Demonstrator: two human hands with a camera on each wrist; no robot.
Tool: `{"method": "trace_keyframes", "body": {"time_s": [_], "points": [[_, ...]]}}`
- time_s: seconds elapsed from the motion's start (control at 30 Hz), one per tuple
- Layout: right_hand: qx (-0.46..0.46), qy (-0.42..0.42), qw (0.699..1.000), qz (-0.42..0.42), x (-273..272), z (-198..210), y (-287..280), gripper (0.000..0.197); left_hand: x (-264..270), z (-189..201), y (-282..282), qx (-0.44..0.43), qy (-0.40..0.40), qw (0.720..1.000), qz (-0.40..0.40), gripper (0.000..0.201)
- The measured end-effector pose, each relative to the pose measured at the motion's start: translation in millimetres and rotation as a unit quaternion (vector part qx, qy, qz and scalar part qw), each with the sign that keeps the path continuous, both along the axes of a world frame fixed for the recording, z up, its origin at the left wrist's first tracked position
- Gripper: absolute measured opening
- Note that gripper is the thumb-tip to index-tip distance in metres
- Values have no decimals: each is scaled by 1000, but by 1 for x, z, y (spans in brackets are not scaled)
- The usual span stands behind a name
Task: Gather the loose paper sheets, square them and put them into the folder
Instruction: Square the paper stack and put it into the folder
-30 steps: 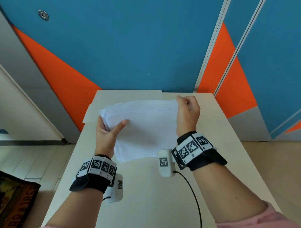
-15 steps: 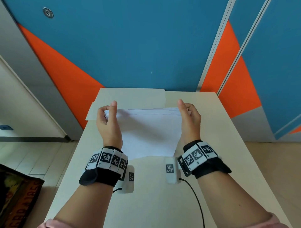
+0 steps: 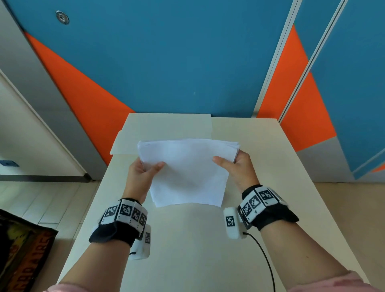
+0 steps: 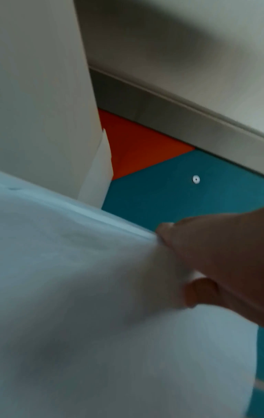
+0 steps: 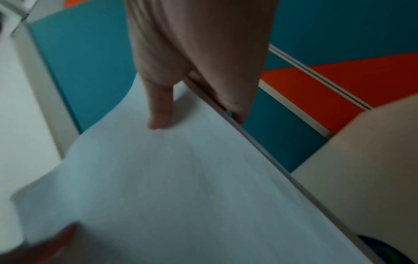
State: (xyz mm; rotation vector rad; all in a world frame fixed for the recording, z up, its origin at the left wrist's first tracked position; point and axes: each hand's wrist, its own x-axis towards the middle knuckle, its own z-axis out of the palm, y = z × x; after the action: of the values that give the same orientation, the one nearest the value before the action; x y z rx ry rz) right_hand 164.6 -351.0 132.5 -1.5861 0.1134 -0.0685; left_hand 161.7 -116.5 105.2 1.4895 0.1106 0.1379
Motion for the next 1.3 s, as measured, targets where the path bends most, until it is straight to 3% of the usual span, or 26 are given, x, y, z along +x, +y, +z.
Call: {"method": "trace_keyframes", "body": {"time_s": [0.13,0.2,0.3,0.33,0.43,0.6,0.67,0.77,0.83,0.87,0.93,1.0,1.03,1.13,1.2,1.23,1.3], "points": [[53,-57,995,-53,3,13,2,21,6,13,-8,-32,-35,999,-5,23],[67,-64,995,-43,6,14,0,27,9,15,-5,-50,-39,998,-19,24],[42,2,999,-8,5,-7,1,44,3,0,-4,-34,2,999,-31,59],[30,31,999,0,2,-14,3,42,1,-8,-4,-29,21,999,-28,56],[2,80,997,15,-9,-31,2,33,-7,-18,-9,-22,54,998,2,24],[-105,143,979,104,-14,-45,-17,15,-8,-12,-2,-73,65,995,29,17],[-129,165,974,87,-16,-45,-26,27,-3,-12,9,-145,80,985,39,25],[41,147,987,54,-20,-52,-38,66,0,-17,18,-221,97,970,18,42],[211,137,966,61,-20,-54,-36,58,-1,-19,14,-240,108,965,-7,44],[247,139,956,71,-22,-50,-31,53,-1,-22,12,-247,118,961,-27,43],[187,131,972,62,-25,-43,-23,37,-2,-29,8,-258,131,956,-56,39],[58,106,992,24,-24,-34,-20,27,-5,-34,16,-240,114,963,-51,35],[50,94,994,7,-22,-27,-22,31,-6,-34,26,-223,94,970,-38,34],[47,75,996,-9,-18,-15,-36,62,-10,-30,68,-169,56,984,-29,40],[6,78,997,7,-18,-14,-44,70,-13,-29,82,-69,80,990,-92,55],[-16,87,996,23,-21,-12,-42,65,-13,-29,81,-6,98,987,-125,64],[-37,102,992,59,-26,-14,-35,33,-15,-32,69,64,125,981,-136,78]]}}
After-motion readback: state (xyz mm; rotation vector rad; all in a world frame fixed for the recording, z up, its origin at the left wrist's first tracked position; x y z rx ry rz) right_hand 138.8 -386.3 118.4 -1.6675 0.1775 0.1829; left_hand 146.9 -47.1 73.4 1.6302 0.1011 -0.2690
